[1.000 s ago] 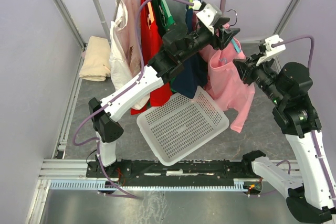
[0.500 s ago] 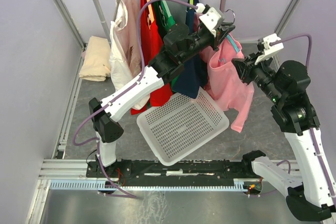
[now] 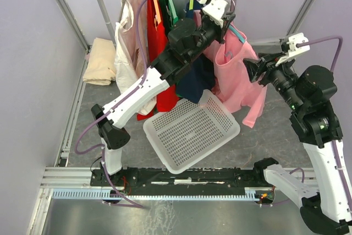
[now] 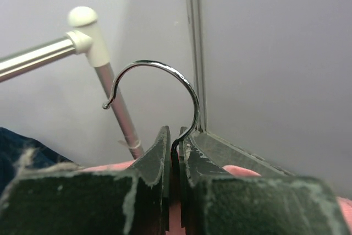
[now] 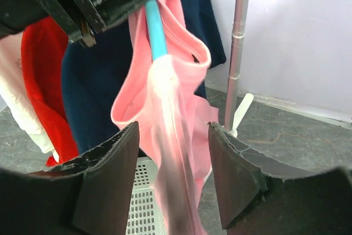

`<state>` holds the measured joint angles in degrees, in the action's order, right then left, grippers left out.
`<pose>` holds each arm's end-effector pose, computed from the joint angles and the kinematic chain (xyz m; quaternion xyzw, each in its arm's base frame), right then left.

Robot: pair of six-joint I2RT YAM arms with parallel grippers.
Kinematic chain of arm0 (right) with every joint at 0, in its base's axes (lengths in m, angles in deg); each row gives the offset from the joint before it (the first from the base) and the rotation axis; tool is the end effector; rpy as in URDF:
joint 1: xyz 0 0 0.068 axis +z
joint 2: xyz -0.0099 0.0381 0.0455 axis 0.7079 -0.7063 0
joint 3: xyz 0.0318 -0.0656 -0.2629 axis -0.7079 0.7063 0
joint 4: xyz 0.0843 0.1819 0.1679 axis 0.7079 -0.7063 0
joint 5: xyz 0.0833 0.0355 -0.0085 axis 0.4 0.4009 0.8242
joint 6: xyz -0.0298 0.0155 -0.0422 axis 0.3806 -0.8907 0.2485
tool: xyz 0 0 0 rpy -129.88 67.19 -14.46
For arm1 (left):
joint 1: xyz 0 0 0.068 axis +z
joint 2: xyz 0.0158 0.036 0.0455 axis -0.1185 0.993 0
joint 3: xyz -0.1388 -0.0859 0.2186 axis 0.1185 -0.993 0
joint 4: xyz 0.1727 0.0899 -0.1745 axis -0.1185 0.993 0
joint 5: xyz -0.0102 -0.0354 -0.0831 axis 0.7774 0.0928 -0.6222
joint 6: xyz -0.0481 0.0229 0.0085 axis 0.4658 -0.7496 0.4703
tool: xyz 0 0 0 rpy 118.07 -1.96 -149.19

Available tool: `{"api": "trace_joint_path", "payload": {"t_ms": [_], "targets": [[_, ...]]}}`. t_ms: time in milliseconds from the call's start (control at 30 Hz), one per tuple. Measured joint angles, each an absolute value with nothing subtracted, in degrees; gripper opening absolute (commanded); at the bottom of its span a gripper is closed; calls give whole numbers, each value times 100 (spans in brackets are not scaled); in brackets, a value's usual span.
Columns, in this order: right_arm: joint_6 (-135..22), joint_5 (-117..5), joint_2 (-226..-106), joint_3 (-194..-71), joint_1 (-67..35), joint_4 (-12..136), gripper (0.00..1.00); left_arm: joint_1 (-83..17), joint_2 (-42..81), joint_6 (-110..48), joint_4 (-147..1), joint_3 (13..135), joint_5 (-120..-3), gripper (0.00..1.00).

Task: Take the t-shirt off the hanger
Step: Pick up the hanger from the clothesline, then remove the T-shirt from the hanger.

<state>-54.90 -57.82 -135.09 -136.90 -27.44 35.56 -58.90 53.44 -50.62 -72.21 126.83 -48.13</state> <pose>0.1357 0.0471 0.4959 -0.1124 0.6800 0.1802 0.7018 0.2673 -0.3385 0.5194 0.2671 0.5310 -0.2778 0.7547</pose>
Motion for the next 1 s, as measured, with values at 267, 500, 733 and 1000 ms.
{"api": "trace_joint_path", "payload": {"t_ms": [267,500,733,1000], "targets": [[-5588,-6044,-13267,-13587,-2744,3504,63,-5801,5398,-5062,-6926,13052,-4306,3],[-5676,-6169,-12991,-13316,-2744,3482,64,-5617,5396,-5055,-6716,13054,-4103,3],[-5695,-6243,-12915,-13222,-2744,3410,62,-5324,5339,-5018,-6668,13046,-4076,3],[-5726,-6271,-13249,-13218,-2744,3307,56,-5180,5247,-4882,-6663,13046,-3954,3]]}}
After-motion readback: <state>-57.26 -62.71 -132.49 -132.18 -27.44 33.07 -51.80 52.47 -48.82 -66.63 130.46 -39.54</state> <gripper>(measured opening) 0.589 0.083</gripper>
